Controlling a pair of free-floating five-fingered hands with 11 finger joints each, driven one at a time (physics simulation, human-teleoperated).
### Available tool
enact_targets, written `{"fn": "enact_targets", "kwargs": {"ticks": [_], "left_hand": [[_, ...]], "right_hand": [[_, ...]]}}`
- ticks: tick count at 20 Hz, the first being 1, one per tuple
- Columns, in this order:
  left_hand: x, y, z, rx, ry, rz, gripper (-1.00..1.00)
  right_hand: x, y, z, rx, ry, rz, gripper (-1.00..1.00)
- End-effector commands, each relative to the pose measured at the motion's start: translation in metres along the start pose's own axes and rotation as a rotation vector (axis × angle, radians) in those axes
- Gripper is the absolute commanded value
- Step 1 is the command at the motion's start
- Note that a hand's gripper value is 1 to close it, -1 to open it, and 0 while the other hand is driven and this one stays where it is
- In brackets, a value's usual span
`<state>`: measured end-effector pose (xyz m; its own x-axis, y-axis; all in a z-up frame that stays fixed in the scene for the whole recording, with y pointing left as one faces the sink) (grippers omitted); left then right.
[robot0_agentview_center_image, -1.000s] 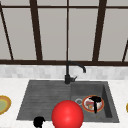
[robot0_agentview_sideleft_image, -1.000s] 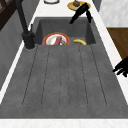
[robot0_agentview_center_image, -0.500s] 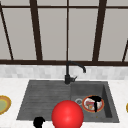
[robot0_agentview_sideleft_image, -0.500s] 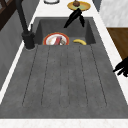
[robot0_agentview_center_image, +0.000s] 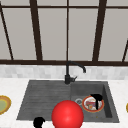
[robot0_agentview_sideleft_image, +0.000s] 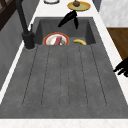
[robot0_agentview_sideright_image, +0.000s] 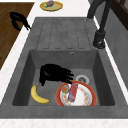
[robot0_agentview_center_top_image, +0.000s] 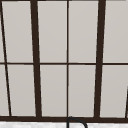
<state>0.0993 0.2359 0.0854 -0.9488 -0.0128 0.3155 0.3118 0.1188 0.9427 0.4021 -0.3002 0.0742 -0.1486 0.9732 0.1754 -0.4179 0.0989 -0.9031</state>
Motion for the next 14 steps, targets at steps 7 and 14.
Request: {"fn": "enact_targets", "kwargs": {"ticks": [7, 14], "left_hand": [[0.001, -0.001, 0.000, 0.000, 0.000, -0.004, 0.00], [0.002, -0.001, 0.000, 0.000, -0.001, -0.009, 0.00]], "right_hand": [[-0.008, 0.001, -0.016, -0.105, 0.057, 0.189, -1.00], [0.014, 0.005, -0.024, 0.010, 0.113, 0.272, -1.00]]}}
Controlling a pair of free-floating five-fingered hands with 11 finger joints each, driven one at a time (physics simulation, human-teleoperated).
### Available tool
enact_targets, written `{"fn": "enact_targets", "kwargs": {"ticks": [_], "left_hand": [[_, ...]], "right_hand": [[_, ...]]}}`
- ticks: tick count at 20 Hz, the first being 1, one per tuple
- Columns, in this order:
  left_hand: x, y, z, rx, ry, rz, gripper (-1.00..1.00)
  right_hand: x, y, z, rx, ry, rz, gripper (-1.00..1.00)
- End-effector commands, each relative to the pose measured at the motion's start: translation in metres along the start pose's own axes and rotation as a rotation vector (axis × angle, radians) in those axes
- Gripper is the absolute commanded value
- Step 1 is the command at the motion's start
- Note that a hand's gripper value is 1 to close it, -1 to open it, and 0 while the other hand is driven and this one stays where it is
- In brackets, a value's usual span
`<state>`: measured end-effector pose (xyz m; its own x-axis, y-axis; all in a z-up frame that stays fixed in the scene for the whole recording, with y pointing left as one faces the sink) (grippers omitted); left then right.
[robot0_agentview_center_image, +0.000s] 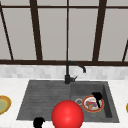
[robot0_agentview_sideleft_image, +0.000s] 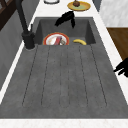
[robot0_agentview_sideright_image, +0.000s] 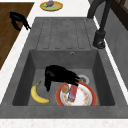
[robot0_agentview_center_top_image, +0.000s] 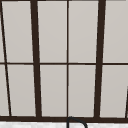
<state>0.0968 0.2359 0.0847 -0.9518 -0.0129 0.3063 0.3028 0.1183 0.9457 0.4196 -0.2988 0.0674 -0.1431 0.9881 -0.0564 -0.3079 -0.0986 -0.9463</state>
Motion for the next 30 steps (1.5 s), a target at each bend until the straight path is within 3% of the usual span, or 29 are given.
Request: {"fn": "enact_targets", "kwargs": {"ticks": [1, 9, 12, 21, 24, 27, 30], "left_hand": [[0.000, 0.000, 0.000, 0.000, 0.000, 0.000, 0.00], [0.001, -0.001, 0.000, 0.000, -0.001, -0.005, 0.00], [0.001, -0.001, 0.000, 0.000, -0.001, -0.007, 0.00], [0.002, -0.002, 0.000, 0.000, -0.001, -0.012, 0.00], [0.003, -0.002, 0.000, 0.000, -0.001, -0.014, 0.00], [0.003, -0.002, 0.000, 0.000, -0.002, -0.015, 0.00], [0.004, -0.002, 0.000, -0.001, -0.002, -0.013, 0.00]], "right_hand": [[0.013, 0.006, -0.009, 0.115, -0.016, 0.042, -1.00], [0.007, 0.027, -0.053, 0.185, -0.098, -0.051, -1.00], [-0.006, 0.046, -0.081, 0.172, -0.096, -0.055, -1.00], [-0.022, 0.090, -0.136, 0.134, -0.051, 0.010, -1.00], [-0.021, 0.102, -0.168, 0.172, -0.063, 0.027, -1.00], [-0.012, 0.099, -0.189, 0.304, -0.035, 0.001, -1.00], [-0.012, 0.077, -0.156, 0.450, -0.011, -0.060, -1.00]]}}
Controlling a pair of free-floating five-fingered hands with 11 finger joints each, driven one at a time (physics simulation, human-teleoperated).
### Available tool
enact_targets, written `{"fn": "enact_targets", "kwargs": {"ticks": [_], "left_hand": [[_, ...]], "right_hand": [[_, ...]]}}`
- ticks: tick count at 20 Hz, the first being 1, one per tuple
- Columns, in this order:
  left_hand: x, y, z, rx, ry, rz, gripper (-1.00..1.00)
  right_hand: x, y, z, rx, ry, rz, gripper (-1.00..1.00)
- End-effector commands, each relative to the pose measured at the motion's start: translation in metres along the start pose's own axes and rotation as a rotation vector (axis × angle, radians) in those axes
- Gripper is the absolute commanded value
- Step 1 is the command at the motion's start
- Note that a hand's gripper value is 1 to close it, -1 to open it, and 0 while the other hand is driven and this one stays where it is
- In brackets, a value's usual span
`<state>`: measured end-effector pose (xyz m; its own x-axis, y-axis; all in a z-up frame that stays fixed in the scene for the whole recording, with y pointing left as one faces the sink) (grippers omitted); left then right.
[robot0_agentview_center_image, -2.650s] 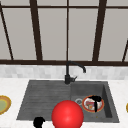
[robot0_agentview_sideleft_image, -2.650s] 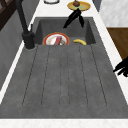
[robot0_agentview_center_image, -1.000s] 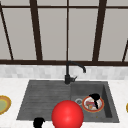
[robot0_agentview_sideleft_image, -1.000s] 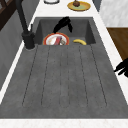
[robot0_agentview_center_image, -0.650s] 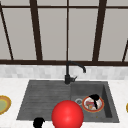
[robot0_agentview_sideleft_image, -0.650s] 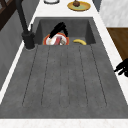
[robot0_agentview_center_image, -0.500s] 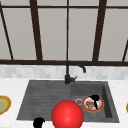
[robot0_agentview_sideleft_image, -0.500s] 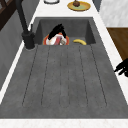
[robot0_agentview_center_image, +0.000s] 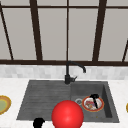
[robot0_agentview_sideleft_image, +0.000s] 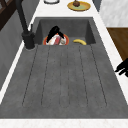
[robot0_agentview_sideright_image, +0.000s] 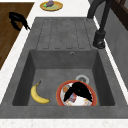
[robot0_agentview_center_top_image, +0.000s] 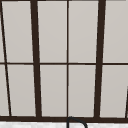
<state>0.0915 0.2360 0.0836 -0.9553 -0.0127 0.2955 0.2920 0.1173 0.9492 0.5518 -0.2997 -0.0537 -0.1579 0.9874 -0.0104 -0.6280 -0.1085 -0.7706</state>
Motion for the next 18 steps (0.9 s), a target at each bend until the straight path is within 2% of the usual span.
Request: {"fn": "enact_targets", "kwargs": {"ticks": [1, 4, 10, 15, 18], "left_hand": [[0.000, 0.000, 0.000, 0.000, 0.000, 0.000, 0.00], [0.001, 0.000, 0.000, 0.000, 0.000, 0.001, 0.00], [0.001, -0.001, 0.000, -0.001, 0.000, 0.000, 0.00], [0.002, -0.001, 0.000, -0.001, -0.001, -0.001, 0.00], [0.002, -0.001, 0.000, -0.001, -0.001, -0.002, 0.00]], "right_hand": [[0.002, 0.003, 0.011, 0.109, 0.017, -0.039, -1.00], [0.001, 0.003, 0.017, 0.143, 0.016, -0.044, -1.00], [0.002, 0.000, 0.032, 0.246, 0.030, -0.088, -1.00], [0.011, 0.000, 0.030, 0.368, 0.083, -0.106, -1.00], [0.018, -0.006, 0.028, 0.364, 0.113, -0.098, -1.00]]}}
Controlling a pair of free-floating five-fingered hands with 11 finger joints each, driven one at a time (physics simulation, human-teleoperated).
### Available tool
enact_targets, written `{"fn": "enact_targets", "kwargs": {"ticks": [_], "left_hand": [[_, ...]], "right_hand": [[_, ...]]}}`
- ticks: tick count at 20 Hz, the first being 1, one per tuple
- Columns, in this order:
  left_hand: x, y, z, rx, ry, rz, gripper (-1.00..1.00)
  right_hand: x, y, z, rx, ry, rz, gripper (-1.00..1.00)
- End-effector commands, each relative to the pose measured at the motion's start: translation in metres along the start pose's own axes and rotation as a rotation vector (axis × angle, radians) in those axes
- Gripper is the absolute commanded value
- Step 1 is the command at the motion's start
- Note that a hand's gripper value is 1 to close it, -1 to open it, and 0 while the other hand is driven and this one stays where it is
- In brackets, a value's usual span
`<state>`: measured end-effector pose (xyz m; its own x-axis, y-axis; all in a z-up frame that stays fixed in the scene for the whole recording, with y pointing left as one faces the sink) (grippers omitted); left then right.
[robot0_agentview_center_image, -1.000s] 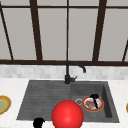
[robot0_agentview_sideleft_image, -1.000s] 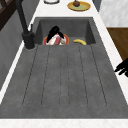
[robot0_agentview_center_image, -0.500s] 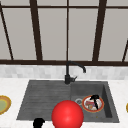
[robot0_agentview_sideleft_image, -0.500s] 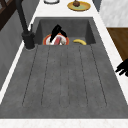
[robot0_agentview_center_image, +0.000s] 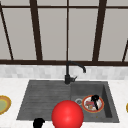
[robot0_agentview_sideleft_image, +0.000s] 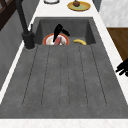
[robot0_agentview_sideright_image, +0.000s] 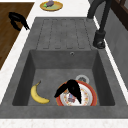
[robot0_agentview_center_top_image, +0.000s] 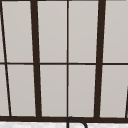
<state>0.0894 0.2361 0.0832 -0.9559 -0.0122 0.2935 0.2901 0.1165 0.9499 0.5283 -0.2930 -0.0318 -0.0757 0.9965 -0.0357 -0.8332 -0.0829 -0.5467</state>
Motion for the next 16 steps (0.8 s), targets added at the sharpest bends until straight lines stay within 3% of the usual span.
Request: {"fn": "enact_targets", "kwargs": {"ticks": [1, 6, 7, 10, 12, 13, 16], "left_hand": [[0.000, 0.000, 0.000, 0.000, 0.000, 0.000, 0.00], [0.000, 0.000, 0.000, 0.000, 0.000, -0.001, 0.00], [0.000, 0.000, 0.000, 0.000, 0.000, -0.001, 0.00], [0.000, 0.000, 0.000, 0.000, 0.000, -0.002, 0.00], [0.001, 0.000, 0.000, 0.000, 0.000, -0.002, 0.00], [0.001, 0.000, 0.000, 0.000, 0.000, -0.002, 0.00], [0.001, 0.000, 0.000, 0.000, 0.000, -0.003, 0.00]], "right_hand": [[0.010, -0.008, -0.005, 0.048, 0.043, -0.063, -1.00], [0.016, -0.005, -0.020, 0.029, 0.118, -0.097, -1.00], [0.015, -0.002, -0.020, 0.030, 0.121, -0.107, 1.00], [0.015, -0.005, -0.019, -0.094, 0.133, -0.069, 1.00], [0.005, -0.003, -0.016, -0.177, 0.084, -0.023, 1.00], [0.001, -0.010, -0.016, -0.197, 0.048, -0.018, 1.00], [0.009, -0.011, -0.021, -0.212, 0.074, 0.000, 1.00]]}}
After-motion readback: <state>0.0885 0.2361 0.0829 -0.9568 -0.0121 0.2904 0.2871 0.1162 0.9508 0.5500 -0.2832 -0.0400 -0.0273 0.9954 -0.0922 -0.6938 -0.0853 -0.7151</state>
